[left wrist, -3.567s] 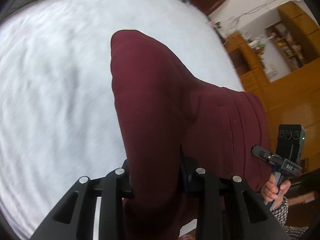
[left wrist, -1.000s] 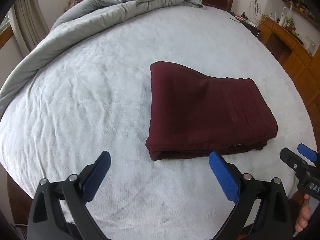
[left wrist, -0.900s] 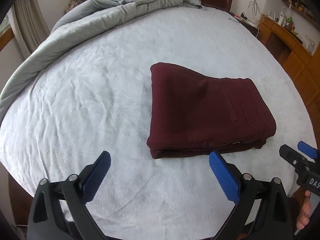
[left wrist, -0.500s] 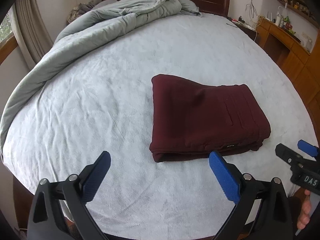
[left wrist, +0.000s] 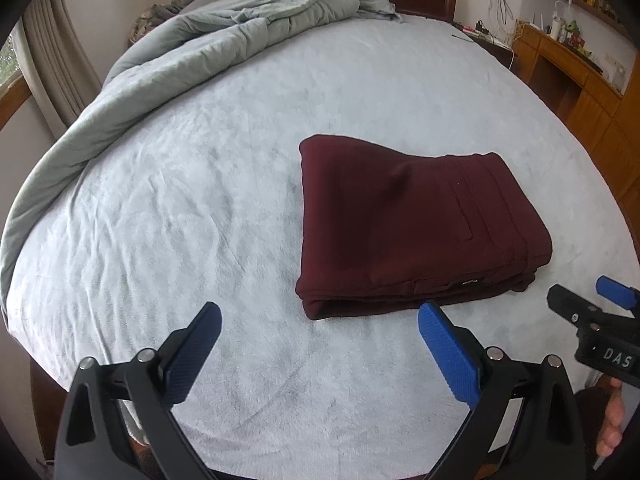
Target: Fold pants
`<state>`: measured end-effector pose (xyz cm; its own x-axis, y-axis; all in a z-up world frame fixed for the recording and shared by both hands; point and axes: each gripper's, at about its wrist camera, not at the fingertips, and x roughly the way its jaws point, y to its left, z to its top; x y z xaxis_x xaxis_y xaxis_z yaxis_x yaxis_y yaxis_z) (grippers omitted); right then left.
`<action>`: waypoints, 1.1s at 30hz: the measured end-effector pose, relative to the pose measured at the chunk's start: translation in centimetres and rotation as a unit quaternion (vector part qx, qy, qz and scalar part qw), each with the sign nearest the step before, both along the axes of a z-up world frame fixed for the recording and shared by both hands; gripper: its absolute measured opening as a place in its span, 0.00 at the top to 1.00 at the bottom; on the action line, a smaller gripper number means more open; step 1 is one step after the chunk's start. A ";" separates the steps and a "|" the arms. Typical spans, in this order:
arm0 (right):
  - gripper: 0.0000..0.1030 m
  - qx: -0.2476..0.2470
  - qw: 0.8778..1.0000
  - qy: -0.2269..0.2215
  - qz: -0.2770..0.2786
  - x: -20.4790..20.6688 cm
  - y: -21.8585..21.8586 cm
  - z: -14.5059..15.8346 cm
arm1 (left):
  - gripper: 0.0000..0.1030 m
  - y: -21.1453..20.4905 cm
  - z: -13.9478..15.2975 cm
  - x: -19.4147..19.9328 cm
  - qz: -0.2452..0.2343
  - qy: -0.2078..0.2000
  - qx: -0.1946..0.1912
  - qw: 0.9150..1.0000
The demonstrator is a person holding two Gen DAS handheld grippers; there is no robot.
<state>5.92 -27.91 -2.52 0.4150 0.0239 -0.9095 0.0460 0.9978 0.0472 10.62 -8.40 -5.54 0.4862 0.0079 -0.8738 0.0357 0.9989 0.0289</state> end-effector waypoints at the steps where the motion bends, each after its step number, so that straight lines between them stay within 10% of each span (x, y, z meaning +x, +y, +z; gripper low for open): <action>1: 0.04 -0.003 1.000 -0.002 0.001 0.1 0.1 0.1 | 0.04 0.1 -0.1 0.1 0.002 0.001 0.000 1.000; 33: 0.04 -0.022 1.000 -0.013 0.007 0.6 0.5 0.4 | 0.04 0.0 -0.9 0.5 0.003 0.026 -0.004 1.000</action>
